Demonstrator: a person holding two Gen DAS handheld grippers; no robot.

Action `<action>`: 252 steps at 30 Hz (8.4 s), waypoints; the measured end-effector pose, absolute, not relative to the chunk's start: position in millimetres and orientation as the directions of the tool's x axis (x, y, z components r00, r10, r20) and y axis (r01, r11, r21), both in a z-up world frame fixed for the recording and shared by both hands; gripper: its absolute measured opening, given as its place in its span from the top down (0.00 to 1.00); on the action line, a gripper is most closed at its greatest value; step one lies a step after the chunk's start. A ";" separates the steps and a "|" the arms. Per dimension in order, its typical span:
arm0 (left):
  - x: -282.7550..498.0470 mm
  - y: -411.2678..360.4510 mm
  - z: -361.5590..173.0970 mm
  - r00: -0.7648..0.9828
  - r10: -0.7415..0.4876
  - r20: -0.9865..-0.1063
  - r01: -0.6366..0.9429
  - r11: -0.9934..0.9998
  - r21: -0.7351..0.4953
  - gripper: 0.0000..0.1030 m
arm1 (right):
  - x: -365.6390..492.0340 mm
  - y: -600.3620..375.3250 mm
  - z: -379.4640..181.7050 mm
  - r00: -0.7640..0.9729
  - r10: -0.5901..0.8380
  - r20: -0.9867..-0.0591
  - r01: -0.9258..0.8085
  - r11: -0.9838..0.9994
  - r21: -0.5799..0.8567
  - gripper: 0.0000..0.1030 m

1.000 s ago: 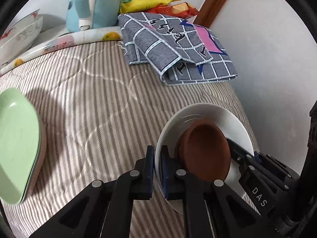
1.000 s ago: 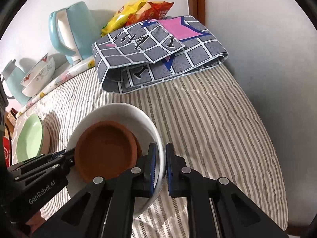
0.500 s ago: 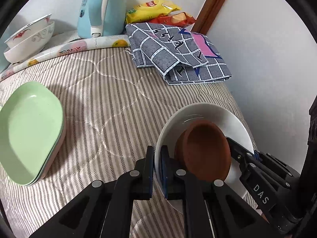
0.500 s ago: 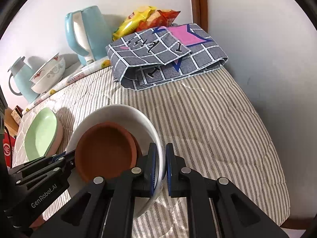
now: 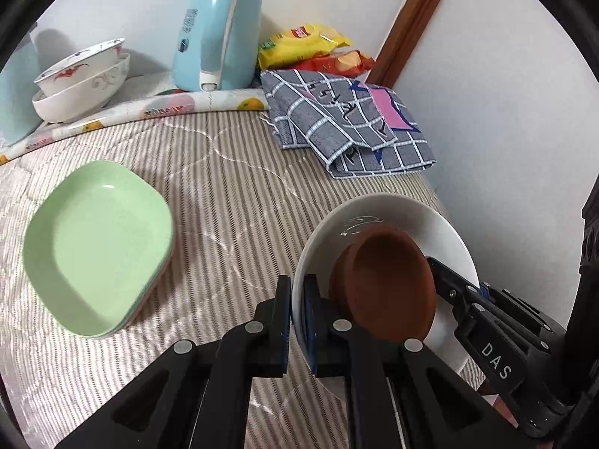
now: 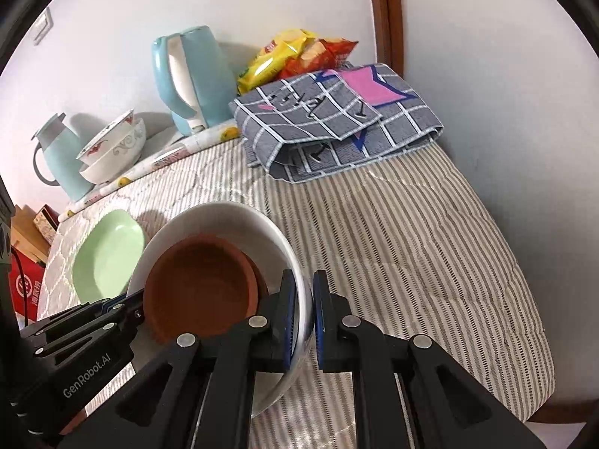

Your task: Organize plates and bowls

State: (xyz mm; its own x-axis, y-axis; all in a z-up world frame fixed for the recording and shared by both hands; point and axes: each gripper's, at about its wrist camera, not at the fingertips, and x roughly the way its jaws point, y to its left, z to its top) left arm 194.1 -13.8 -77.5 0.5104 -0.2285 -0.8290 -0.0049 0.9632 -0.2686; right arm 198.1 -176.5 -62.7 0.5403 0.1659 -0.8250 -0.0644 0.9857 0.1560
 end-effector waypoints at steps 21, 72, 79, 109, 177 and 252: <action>178.8 49.9 -42.4 0.573 -0.212 -0.792 -0.052 0.955 -0.293 0.93 | 196.2 -111.8 -27.4 0.569 0.197 -0.799 -0.145 0.980 0.138 0.91; 171.5 179.4 -45.0 0.577 -0.126 -0.807 -0.183 0.943 -0.278 0.93 | 209.4 18.3 -37.8 0.529 0.303 -0.792 -0.276 0.945 0.177 0.91; 180.1 184.8 -55.5 0.558 -0.134 -0.819 -0.181 0.943 -0.278 0.93 | 216.1 21.7 -49.5 0.515 0.301 -0.802 -0.260 0.947 0.189 0.91; 224.0 192.7 -105.2 0.478 -0.138 -0.867 -0.179 0.952 -0.250 0.92 | 258.5 29.9 -108.0 0.437 0.293 -0.850 -0.211 0.952 0.219 0.91; 76.1 117.1 6.9 0.686 0.031 -0.727 -0.188 0.973 -0.136 0.31 | 100.3 -65.5 5.8 0.629 0.174 -0.758 -0.168 0.982 0.085 0.34; -2.3 68.2 32.8 0.734 0.009 -0.679 -0.150 0.977 -0.149 0.19 | 11.5 -113.9 46.7 0.737 0.050 -0.674 -0.086 0.996 -0.020 0.07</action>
State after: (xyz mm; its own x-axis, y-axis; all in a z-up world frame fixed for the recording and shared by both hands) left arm -2.3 68.2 32.8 0.7342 0.0092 -0.6788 -0.1498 0.9774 -0.1488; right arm 11.5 -113.9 46.7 0.7371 0.0502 -0.6739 -0.0864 0.9961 -0.0203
